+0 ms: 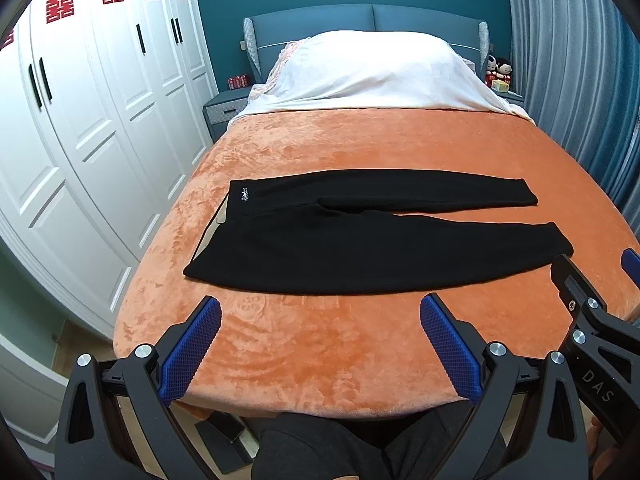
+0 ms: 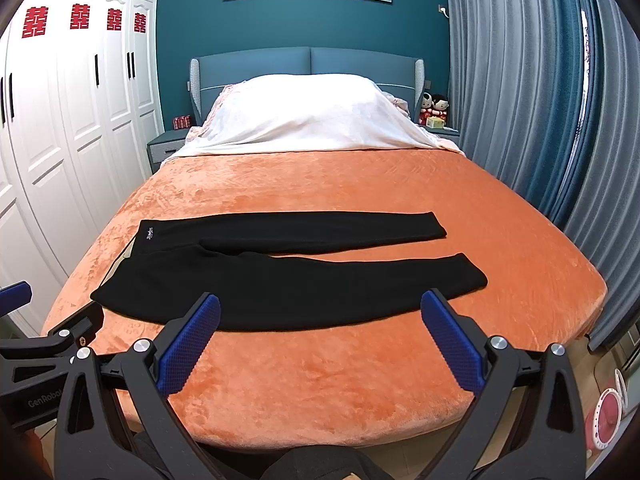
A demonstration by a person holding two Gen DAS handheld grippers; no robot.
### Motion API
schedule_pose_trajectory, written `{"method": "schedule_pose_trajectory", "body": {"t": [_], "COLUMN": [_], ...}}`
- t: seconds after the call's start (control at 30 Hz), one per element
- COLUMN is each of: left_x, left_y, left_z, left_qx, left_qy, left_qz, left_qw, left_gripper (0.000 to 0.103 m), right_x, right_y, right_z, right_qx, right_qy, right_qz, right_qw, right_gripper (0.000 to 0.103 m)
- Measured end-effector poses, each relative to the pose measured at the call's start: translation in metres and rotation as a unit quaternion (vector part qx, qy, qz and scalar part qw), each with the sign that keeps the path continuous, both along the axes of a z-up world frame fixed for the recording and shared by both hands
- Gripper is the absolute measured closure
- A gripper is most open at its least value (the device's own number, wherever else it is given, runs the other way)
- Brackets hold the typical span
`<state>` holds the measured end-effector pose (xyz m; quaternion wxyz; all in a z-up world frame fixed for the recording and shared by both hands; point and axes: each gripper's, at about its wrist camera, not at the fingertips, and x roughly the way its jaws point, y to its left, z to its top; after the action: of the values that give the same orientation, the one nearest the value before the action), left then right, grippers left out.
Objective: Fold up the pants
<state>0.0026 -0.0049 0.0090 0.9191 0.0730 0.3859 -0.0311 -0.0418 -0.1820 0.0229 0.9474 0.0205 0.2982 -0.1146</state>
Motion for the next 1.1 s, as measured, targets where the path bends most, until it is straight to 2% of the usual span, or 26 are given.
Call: {"method": "schedule_pose_trajectory", "body": {"t": [1.1], "left_x": [0.0096], "left_y": [-0.0027], "left_z": [0.0007], "left_qx": [0.005], "left_qy": [-0.005], "left_qz": [0.011], "left_qw": [0.9999], "left_gripper": [0.005], "right_x": [0.0057], "right_y": [-0.0078], "right_z": [0.0014], "right_qx": [0.0], "right_qy": [0.001], "right_qz": [-0.007], "right_qw": [1.0], "right_gripper": [0.005]}}
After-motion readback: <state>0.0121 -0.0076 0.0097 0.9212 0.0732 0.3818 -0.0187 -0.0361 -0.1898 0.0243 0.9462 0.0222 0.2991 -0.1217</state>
